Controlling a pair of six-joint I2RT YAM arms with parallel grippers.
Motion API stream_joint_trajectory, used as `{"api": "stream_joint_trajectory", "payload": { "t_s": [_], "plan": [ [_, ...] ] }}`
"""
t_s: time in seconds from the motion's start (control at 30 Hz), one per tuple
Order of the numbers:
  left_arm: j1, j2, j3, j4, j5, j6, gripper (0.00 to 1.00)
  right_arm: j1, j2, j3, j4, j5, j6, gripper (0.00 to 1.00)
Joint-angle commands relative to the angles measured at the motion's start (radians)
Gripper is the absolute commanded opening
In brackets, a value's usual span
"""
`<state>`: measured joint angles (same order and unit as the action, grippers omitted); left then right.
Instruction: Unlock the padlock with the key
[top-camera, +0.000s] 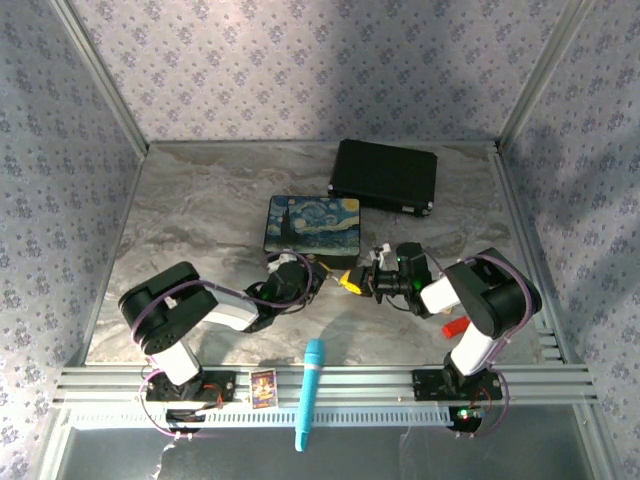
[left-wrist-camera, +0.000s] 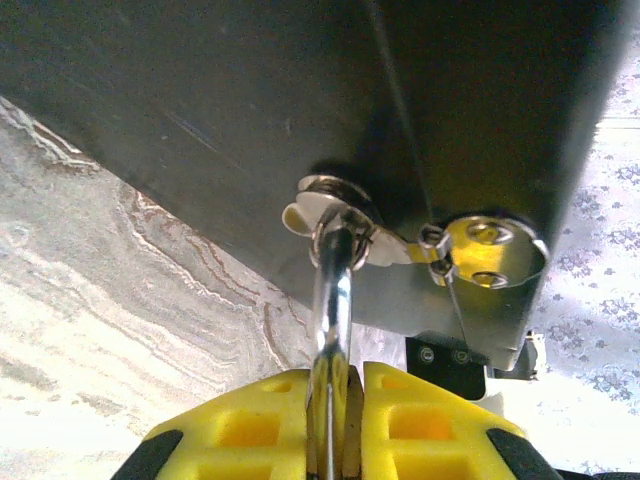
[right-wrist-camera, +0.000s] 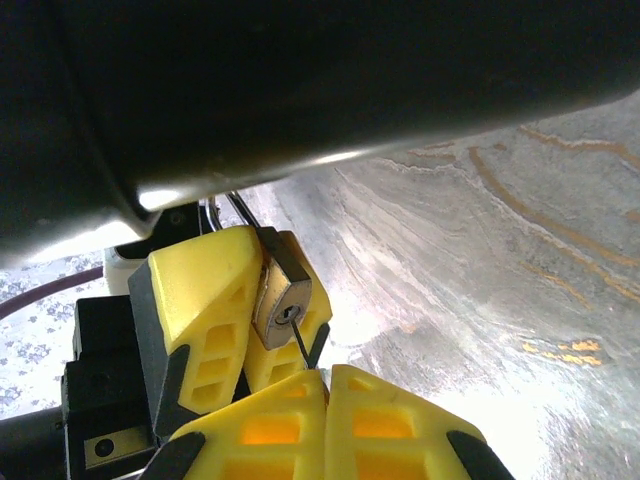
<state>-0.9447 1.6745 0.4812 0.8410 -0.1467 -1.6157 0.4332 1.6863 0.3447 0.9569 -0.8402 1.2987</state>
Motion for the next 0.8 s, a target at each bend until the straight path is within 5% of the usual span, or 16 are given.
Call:
{"api": "stream_joint_trajectory", "payload": {
  "t_s": [0.0,0.77],
  "plan": [
    [-0.011,0.020,0.014,0.103,-0.005,-0.011,0.00,0.010,0.016,-0.006,0.070,0.016,0.027,0.00],
    [-0.036,0.065,0.013,0.279,0.059,-0.047,0.00,-0.030,0.144,0.065,0.227,-0.035,0.120,0.00]
  ]
}}
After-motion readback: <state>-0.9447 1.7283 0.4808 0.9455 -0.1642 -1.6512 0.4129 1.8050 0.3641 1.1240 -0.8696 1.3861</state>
